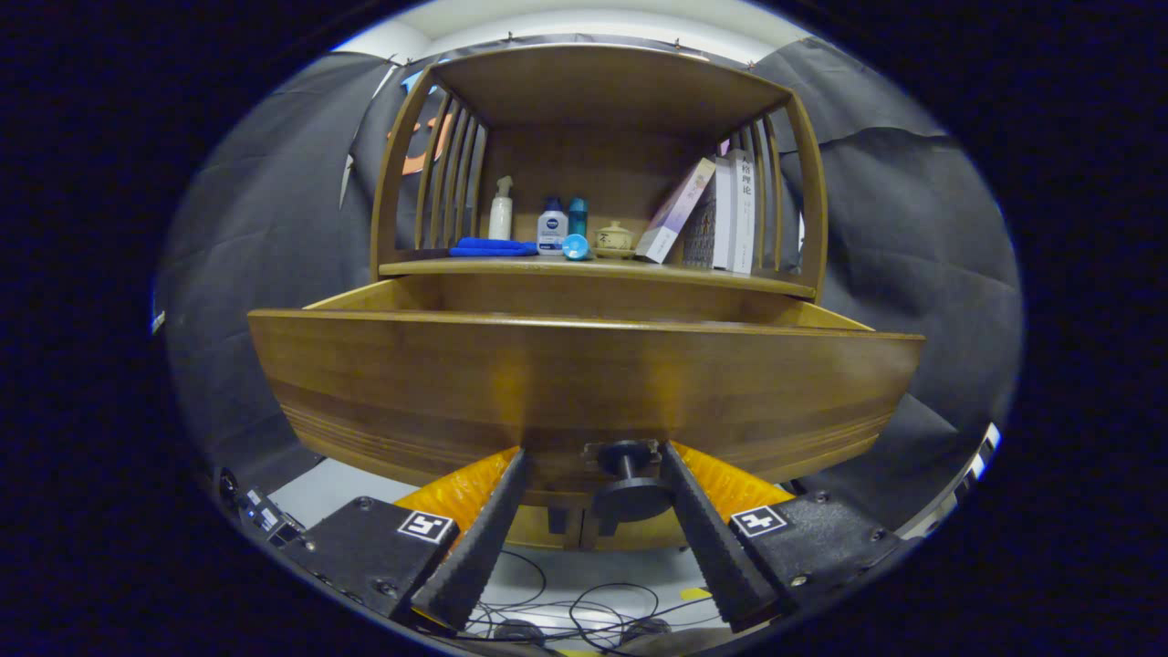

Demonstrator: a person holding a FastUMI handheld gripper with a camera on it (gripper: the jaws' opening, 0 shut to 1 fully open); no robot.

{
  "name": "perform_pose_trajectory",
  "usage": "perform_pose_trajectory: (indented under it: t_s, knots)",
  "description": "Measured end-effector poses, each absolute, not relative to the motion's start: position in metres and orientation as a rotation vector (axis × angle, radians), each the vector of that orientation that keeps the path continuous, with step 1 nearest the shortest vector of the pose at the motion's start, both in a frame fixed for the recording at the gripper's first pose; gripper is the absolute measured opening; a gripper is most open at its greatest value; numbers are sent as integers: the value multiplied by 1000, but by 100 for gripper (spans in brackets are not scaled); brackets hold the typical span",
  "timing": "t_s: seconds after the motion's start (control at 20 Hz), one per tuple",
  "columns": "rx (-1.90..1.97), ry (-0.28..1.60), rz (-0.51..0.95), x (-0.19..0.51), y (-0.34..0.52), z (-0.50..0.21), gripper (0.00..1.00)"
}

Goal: Pull open the drawer, take out the items inside it, and place them on the countertop above the cabinet.

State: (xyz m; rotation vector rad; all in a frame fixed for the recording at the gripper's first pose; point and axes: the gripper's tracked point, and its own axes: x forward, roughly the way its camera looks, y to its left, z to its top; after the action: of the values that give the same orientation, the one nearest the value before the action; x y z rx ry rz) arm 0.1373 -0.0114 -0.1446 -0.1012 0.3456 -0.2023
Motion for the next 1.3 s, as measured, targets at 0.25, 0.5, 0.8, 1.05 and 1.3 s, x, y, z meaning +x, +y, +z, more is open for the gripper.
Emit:
perform_pose_trajectory:
  t_s: [0.25,0.5,0.8,1.05,1.3]
  knots:
    - [-112,346,-205,171,-15,-136,96]
    - [-109,375,-203,200,-14,-137,96]
    - [-169,377,-205,229,-17,-139,96]
    - [-174,394,-227,265,-27,-142,97]
    - [-185,410,-237,290,-32,-142,97]
